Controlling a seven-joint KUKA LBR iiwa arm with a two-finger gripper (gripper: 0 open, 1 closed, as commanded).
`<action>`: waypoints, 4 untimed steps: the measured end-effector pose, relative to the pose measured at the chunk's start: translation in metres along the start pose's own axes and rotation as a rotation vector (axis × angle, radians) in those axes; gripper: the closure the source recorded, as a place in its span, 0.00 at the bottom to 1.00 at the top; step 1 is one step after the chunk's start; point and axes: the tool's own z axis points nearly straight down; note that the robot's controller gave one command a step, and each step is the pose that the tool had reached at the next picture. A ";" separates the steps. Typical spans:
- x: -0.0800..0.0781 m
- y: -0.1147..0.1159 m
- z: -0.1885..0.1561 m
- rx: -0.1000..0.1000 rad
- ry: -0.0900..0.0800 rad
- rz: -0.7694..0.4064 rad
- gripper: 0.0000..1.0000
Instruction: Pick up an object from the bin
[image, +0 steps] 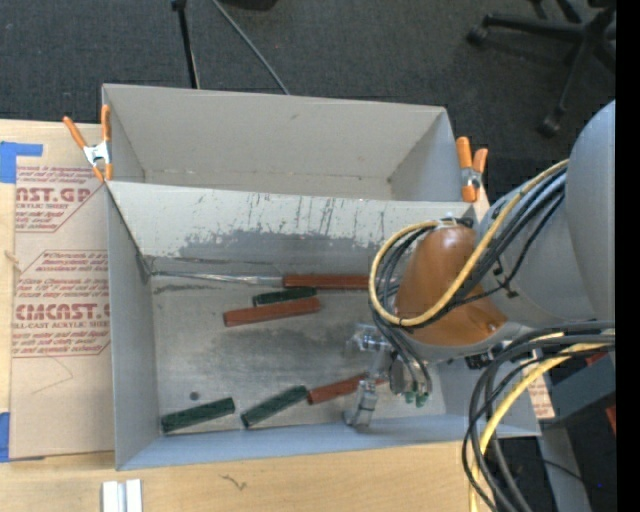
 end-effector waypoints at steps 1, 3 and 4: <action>0.002 0.000 0.000 0.000 0.006 -0.001 1.00; 0.001 0.001 -0.049 0.000 0.003 -0.001 1.00; 0.001 0.002 -0.054 0.000 0.005 -0.001 1.00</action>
Offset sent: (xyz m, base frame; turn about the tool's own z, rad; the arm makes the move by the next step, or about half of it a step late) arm 0.0000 0.0000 0.0000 0.0000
